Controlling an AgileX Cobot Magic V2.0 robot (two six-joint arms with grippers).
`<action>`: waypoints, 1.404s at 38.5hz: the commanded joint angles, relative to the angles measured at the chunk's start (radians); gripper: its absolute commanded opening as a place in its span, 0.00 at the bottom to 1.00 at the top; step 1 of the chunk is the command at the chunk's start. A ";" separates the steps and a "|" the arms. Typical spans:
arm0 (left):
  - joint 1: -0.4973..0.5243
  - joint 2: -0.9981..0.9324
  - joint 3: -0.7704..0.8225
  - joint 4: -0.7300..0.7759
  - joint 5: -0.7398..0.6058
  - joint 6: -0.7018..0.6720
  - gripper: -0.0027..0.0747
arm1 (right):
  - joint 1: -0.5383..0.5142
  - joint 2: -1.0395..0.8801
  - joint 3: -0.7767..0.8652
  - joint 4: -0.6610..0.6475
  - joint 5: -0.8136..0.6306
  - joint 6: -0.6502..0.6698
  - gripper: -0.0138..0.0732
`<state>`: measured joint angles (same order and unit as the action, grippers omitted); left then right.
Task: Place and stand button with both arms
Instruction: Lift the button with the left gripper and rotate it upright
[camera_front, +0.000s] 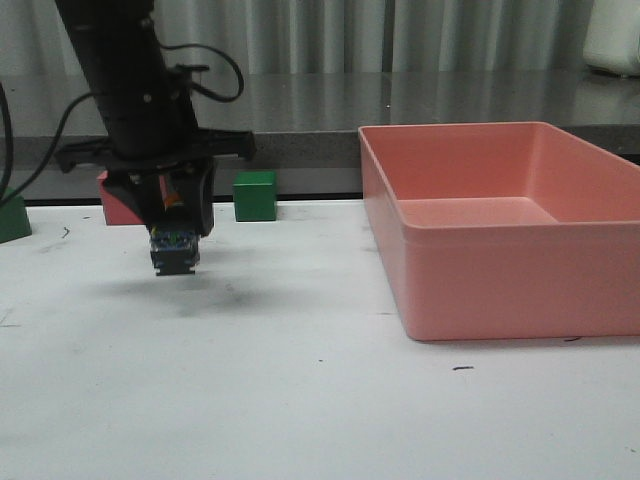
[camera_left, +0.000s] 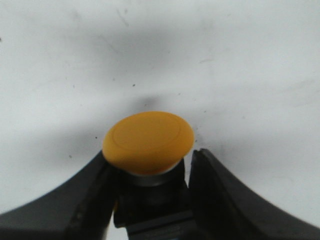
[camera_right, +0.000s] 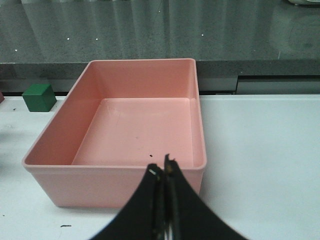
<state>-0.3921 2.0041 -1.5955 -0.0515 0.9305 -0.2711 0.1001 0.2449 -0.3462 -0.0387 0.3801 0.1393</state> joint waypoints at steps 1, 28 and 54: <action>-0.007 -0.136 0.033 0.036 -0.123 -0.003 0.29 | -0.002 0.006 -0.024 -0.016 -0.082 -0.011 0.08; 0.035 -0.583 0.947 0.439 -1.301 -0.060 0.29 | -0.002 0.006 -0.024 -0.016 -0.082 -0.011 0.08; 0.163 -0.244 1.127 0.368 -1.999 0.178 0.29 | -0.002 0.006 -0.024 -0.016 -0.082 -0.011 0.08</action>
<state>-0.2319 1.7528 -0.4602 0.3509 -0.9062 -0.1138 0.1001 0.2449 -0.3462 -0.0387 0.3801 0.1393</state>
